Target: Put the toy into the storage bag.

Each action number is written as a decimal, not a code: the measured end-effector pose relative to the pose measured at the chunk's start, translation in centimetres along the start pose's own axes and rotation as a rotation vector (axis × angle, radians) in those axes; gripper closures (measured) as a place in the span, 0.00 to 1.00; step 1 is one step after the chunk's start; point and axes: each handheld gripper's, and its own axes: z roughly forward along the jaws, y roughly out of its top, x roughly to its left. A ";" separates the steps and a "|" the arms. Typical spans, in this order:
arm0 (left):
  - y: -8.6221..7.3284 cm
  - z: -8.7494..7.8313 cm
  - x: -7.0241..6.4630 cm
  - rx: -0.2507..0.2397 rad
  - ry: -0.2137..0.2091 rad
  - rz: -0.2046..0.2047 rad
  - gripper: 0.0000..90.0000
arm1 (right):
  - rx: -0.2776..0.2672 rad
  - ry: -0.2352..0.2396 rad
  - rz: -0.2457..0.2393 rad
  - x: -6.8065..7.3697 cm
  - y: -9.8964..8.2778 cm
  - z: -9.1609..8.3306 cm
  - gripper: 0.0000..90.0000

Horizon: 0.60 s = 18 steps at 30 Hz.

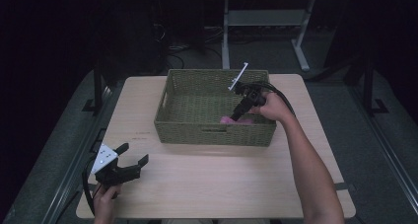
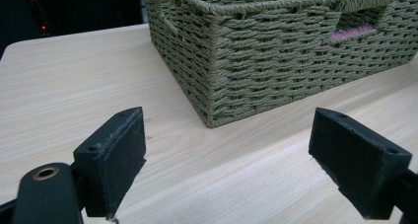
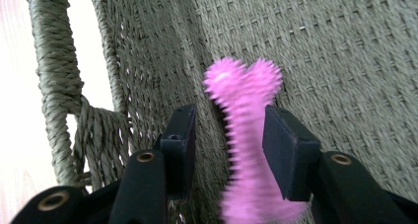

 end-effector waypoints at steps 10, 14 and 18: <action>0.0 0.0 0.0 -0.001 -0.001 0.002 0.15 | -0.020 -0.013 0.009 0.2 -0.5 -0.5 0.56; 0.0 0.0 -0.1 0.000 -0.004 0.003 0.15 | -0.027 -0.021 0.017 0.2 -1.0 -0.8 0.55; 0.0 0.0 -0.1 0.000 -0.004 0.006 0.15 | -0.042 -0.029 0.021 0.4 -1.3 -1.3 0.53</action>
